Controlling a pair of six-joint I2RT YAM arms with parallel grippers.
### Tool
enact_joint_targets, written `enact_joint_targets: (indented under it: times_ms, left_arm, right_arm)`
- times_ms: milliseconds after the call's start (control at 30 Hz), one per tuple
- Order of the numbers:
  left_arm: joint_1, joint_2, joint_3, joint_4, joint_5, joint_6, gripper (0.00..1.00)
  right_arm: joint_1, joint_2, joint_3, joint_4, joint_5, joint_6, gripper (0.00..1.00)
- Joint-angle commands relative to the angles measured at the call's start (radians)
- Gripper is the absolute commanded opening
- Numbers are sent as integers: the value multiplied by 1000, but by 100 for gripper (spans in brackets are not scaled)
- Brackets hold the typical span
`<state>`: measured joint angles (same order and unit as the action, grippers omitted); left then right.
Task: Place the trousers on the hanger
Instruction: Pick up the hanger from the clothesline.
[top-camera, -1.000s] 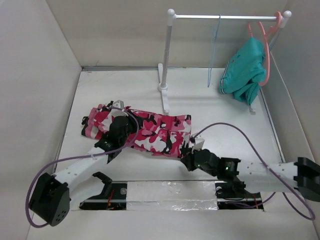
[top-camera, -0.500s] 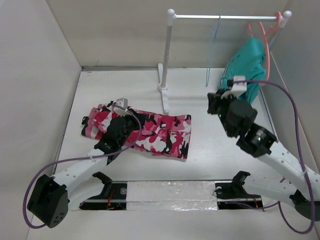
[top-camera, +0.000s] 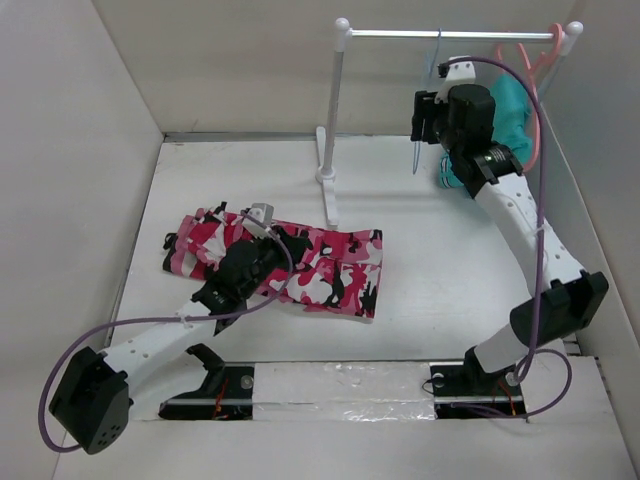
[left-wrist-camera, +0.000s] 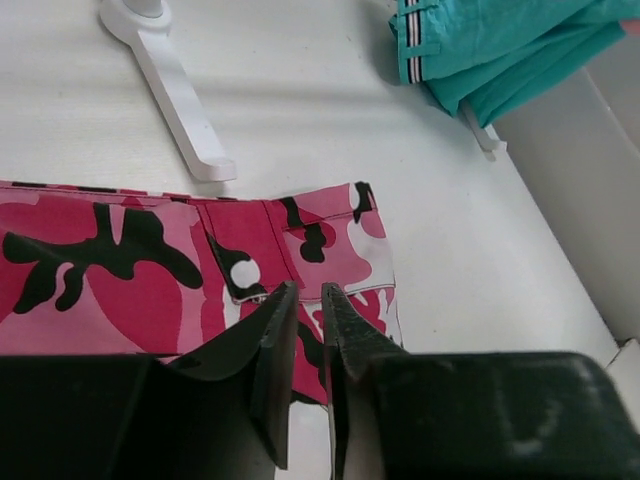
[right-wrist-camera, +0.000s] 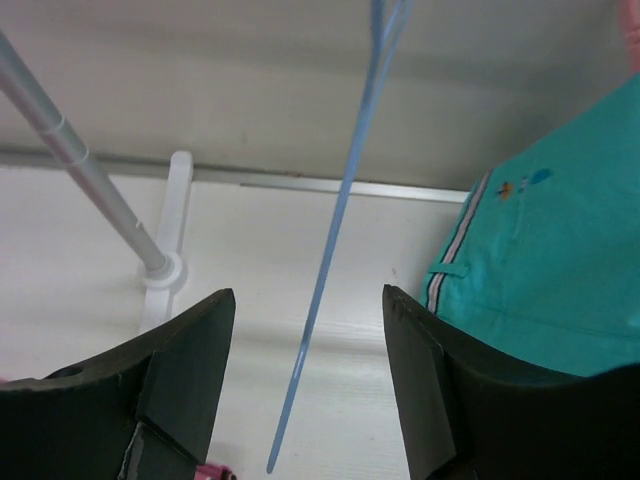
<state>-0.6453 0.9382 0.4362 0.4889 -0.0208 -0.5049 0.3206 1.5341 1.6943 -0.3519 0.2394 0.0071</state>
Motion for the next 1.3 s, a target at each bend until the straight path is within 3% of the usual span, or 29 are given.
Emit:
enact_joint_targets:
  times_ms: [0,67,100,133,233,533,800,1033,1267]
  left_arm:
    - [-120,-27,36,22,-115,77,15]
    - [-192,-16,62,-4,-251,123,21]
    - [-232,-9,71,-12,-307,135,21]
    - [-302,2,81,-16,-355,149,22]
    - [-367,40,110,-30,-496,169,23]
    - [-367,56,107,-6,-461,161,23]
    - [-367,60,110,-15,-469,157,23]
    - [-367,65,111,-19,-475,152,25]
    - [-367,54,102,-13,-482,144,29]
  right_arm:
    - [-35,23,36,-6,-109,-10,62]
    - [-54,52,19,20,-126,30,57]
    - [-67,61,13,27,-143,40,46]
    - [-68,72,-5,34,-150,45,40]
    - [-77,70,-48,86,-169,54,33]
    - [-117,84,-105,146,-210,56,31]
    - [-106,80,-108,166,-192,53,0]
    - [-40,-24,-162,215,-48,21,0]
    - [-63,-123,-272,266,-61,14,0]
